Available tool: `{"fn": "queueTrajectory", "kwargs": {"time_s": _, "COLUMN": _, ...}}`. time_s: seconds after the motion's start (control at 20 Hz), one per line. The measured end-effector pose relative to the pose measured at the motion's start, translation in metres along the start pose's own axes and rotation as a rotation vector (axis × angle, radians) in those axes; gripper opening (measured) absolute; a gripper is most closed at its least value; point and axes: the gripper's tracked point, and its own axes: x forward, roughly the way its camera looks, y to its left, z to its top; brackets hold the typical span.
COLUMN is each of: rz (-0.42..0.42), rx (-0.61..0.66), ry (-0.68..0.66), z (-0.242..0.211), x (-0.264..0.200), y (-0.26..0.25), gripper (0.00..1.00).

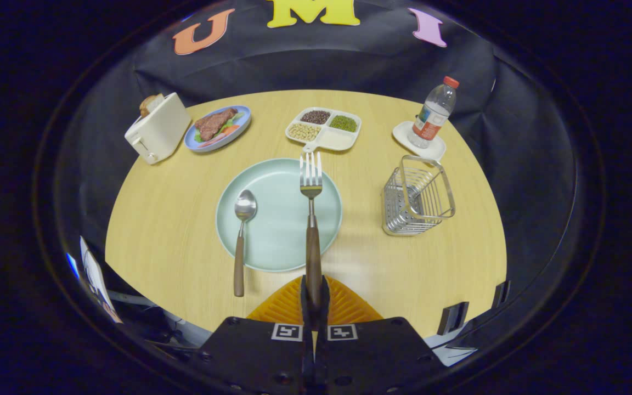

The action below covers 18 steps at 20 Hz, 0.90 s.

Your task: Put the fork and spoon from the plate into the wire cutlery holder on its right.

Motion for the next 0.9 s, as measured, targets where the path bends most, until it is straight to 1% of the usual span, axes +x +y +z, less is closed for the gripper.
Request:
{"fn": "queueTrajectory", "kwargs": {"time_s": 0.45, "rz": -0.041, "rx": 0.080, "ry": -0.033, "z": 0.013, "x": -0.033, "y": -0.055, "gripper": 0.02}}
{"fn": "queueTrajectory", "kwargs": {"time_s": 0.8, "rz": -0.042, "rx": 0.148, "ry": -0.073, "z": 0.021, "x": -0.048, "y": -0.091, "gripper": 0.02}}
{"fn": "queueTrajectory", "kwargs": {"time_s": 0.9, "rz": -0.044, "rx": 0.155, "ry": -0.046, "z": 0.014, "x": -0.044, "y": -0.099, "gripper": 0.02}}
